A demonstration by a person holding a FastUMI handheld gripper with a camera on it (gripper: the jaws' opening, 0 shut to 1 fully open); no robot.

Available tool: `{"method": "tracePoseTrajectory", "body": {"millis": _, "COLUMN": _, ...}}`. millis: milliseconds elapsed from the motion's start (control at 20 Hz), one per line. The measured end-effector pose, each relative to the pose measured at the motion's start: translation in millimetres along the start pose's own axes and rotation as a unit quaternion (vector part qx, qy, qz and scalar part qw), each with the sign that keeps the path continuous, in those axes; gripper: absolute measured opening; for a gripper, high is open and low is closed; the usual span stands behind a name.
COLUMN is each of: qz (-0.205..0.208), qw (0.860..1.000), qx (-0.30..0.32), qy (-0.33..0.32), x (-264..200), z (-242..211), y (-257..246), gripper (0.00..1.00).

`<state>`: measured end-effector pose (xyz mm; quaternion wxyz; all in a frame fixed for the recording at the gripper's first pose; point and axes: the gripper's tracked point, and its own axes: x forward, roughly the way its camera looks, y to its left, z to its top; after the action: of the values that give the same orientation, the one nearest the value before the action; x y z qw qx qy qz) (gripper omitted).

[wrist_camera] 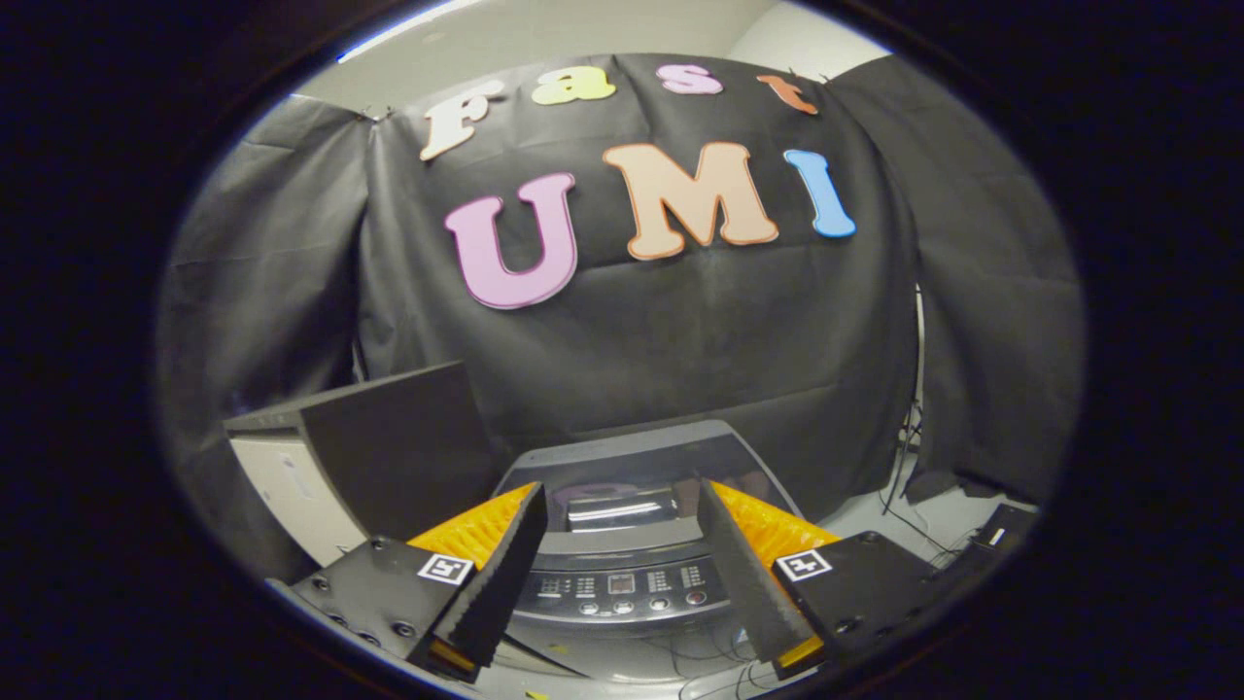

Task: Put the clothes into the washing machine and then close the washing machine lid.

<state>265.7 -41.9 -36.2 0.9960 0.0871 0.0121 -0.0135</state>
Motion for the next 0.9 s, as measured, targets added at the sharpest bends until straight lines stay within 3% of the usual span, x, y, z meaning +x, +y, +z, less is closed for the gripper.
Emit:
{"method": "tracePoseTrajectory", "body": {"millis": 350, "qz": 0.047, "qw": 0.996, "qx": -0.073, "qy": 0.002, "x": -37.0, "z": -0.5, "y": 26.5, "gripper": 0.97}}
{"method": "tracePoseTrajectory", "body": {"millis": 600, "qz": 0.100, "qw": 0.994, "qx": -0.045, "qy": 0.012, "x": -60.4, "z": -18.2, "y": 36.9, "gripper": 0.97}}
{"method": "tracePoseTrajectory", "body": {"millis": 800, "qz": 0.074, "qw": 0.996, "qx": -0.049, "qy": -0.027, "x": -73.8, "z": 13.8, "y": 14.1, "gripper": 0.97}}
{"method": "tracePoseTrajectory", "body": {"millis": 900, "qz": 0.084, "qw": 0.994, "qx": -0.044, "qy": -0.049, "x": -84.7, "z": 29.4, "y": 15.3, "gripper": 0.97}}
